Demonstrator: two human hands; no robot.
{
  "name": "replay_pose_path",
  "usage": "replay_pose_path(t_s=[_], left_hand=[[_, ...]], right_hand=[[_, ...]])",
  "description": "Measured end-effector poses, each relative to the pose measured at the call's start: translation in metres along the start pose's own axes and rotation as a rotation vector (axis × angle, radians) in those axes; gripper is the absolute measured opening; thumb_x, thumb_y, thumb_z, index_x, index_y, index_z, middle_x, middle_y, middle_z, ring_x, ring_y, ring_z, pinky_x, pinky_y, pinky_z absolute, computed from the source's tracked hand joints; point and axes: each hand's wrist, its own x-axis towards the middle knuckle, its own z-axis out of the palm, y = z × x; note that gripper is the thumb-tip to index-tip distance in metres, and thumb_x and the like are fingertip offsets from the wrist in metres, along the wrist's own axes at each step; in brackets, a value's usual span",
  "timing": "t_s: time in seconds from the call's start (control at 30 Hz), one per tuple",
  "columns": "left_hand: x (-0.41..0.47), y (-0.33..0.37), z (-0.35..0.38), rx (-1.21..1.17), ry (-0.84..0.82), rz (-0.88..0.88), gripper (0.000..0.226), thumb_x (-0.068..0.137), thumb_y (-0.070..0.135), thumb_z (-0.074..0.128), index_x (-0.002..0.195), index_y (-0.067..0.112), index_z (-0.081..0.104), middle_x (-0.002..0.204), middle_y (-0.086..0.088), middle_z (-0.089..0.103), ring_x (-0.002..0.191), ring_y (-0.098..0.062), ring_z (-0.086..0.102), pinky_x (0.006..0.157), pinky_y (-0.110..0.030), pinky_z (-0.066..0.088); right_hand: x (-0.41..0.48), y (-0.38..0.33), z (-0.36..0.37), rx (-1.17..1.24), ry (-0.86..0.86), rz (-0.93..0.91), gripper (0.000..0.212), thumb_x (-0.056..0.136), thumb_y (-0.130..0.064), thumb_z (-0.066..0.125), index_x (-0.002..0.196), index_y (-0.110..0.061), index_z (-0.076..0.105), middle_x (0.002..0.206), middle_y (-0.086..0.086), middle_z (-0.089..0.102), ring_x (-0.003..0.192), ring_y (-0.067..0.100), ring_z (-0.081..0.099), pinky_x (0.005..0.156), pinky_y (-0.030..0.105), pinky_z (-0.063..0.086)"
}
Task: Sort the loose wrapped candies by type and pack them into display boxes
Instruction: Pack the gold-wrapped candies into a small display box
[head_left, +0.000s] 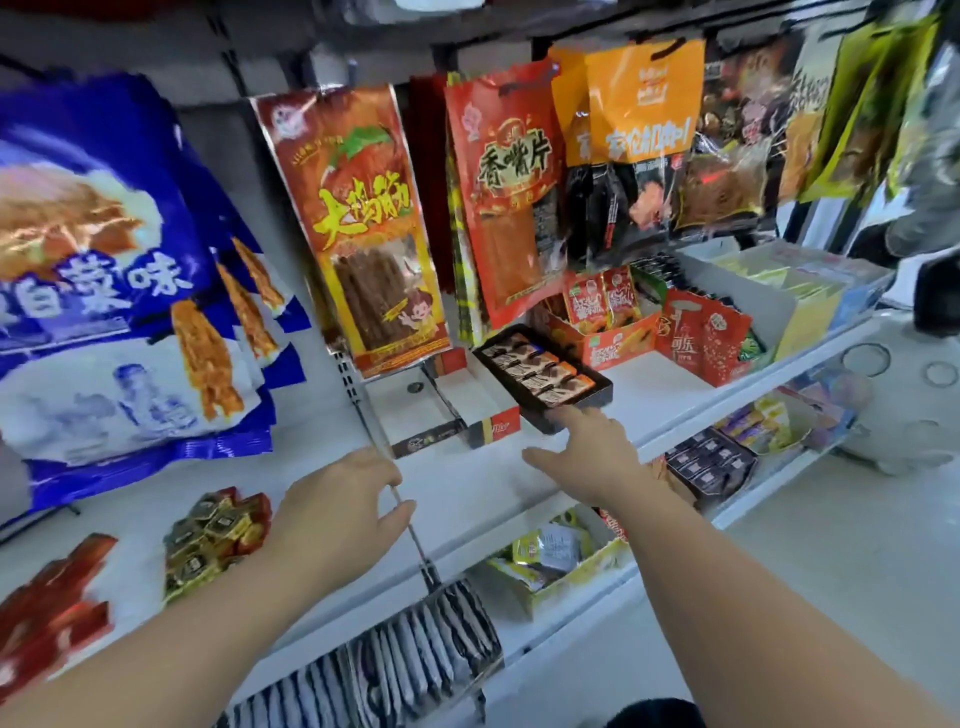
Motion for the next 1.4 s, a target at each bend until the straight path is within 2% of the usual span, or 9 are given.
replay_pose_path(t_s=[0.23, 0.4, 0.5, 0.6, 0.8, 0.9, 1.13, 1.27, 1.4], left_hand=[[-0.075, -0.071, 0.0, -0.073, 0.031, -0.153, 0.042, 0.089, 0.053, 0.057, 0.122, 0.027, 0.063, 0.129, 0.006, 0.055, 0.119, -0.015, 0.051, 0.098, -0.031, 0.045], [-0.121, -0.126, 0.013, -0.155, 0.125, -0.295, 0.032, 0.083, 0.046, 0.064, 0.11, 0.028, 0.07, 0.101, 0.008, 0.058, 0.096, -0.018, 0.055, 0.078, -0.031, 0.049], [-0.14, -0.158, 0.026, -0.219, 0.169, -0.395, 0.032, 0.081, 0.044, 0.069, 0.109, 0.027, 0.069, 0.098, 0.01, 0.054, 0.096, -0.019, 0.057, 0.076, -0.03, 0.048], [-0.137, -0.179, 0.03, -0.33, 0.12, -0.422, 0.044, 0.076, 0.046, 0.076, 0.115, 0.029, 0.065, 0.104, 0.009, 0.056, 0.099, -0.016, 0.056, 0.083, -0.033, 0.048], [-0.12, -0.193, 0.029, -0.439, 0.096, -0.358, 0.035, 0.068, 0.05, 0.081, 0.098, 0.039, 0.066, 0.096, 0.016, 0.059, 0.092, -0.006, 0.06, 0.081, -0.029, 0.051], [-0.108, -0.191, 0.03, -0.478, 0.113, -0.362, 0.031, 0.066, 0.045, 0.085, 0.09, 0.033, 0.069, 0.092, 0.015, 0.059, 0.087, -0.009, 0.06, 0.08, -0.031, 0.052], [-0.096, -0.183, 0.033, -0.502, 0.099, -0.371, 0.026, 0.062, 0.045, 0.084, 0.078, 0.036, 0.065, 0.086, 0.01, 0.055, 0.078, -0.009, 0.056, 0.066, -0.026, 0.046], [-0.1, -0.181, 0.033, -0.485, 0.091, -0.371, 0.032, 0.064, 0.04, 0.084, 0.09, 0.034, 0.067, 0.091, 0.011, 0.054, 0.082, -0.01, 0.057, 0.071, -0.029, 0.049], [-0.104, -0.18, 0.03, -0.434, 0.087, -0.38, 0.032, 0.07, 0.038, 0.083, 0.098, 0.032, 0.068, 0.092, 0.01, 0.054, 0.082, -0.012, 0.055, 0.073, -0.028, 0.048]], right_hand=[[-0.064, -0.085, 0.027, 0.11, -0.265, -0.148, 0.062, 0.083, -0.057, 0.067, 0.137, -0.029, 0.052, 0.144, 0.0, 0.046, 0.125, 0.022, 0.05, 0.099, 0.037, 0.045], [-0.101, -0.125, 0.075, -0.018, -0.311, -0.279, 0.057, 0.082, -0.057, 0.065, 0.132, -0.032, 0.055, 0.136, -0.001, 0.052, 0.123, 0.019, 0.05, 0.101, 0.034, 0.044], [-0.108, -0.14, 0.097, -0.072, -0.341, -0.365, 0.053, 0.082, -0.057, 0.063, 0.13, -0.035, 0.056, 0.132, -0.006, 0.053, 0.122, 0.016, 0.047, 0.101, 0.034, 0.045], [-0.102, -0.147, 0.113, -0.115, -0.321, -0.391, 0.053, 0.082, -0.06, 0.062, 0.129, -0.035, 0.057, 0.128, -0.009, 0.055, 0.12, 0.017, 0.049, 0.1, 0.034, 0.045], [-0.086, -0.182, 0.139, -0.098, -0.287, -0.534, 0.055, 0.087, -0.052, 0.063, 0.138, -0.037, 0.05, 0.127, -0.011, 0.054, 0.12, 0.012, 0.046, 0.095, 0.019, 0.036], [-0.083, -0.204, 0.156, -0.097, -0.276, -0.604, 0.058, 0.086, -0.049, 0.064, 0.14, -0.036, 0.048, 0.119, -0.006, 0.056, 0.115, 0.017, 0.048, 0.093, 0.027, 0.042], [-0.072, -0.219, 0.178, -0.048, -0.166, -0.577, 0.048, 0.066, -0.06, 0.059, 0.1, -0.028, 0.071, 0.098, -0.005, 0.061, 0.093, 0.019, 0.058, 0.076, 0.034, 0.052], [-0.076, -0.216, 0.184, -0.084, -0.122, -0.596, 0.03, 0.074, -0.042, 0.074, 0.097, -0.024, 0.066, 0.091, -0.006, 0.065, 0.087, 0.018, 0.057, 0.067, 0.029, 0.047], [-0.078, -0.208, 0.179, -0.08, -0.099, -0.563, 0.025, 0.079, -0.044, 0.071, 0.095, -0.026, 0.064, 0.087, -0.007, 0.065, 0.082, 0.015, 0.057, 0.066, 0.031, 0.049]])
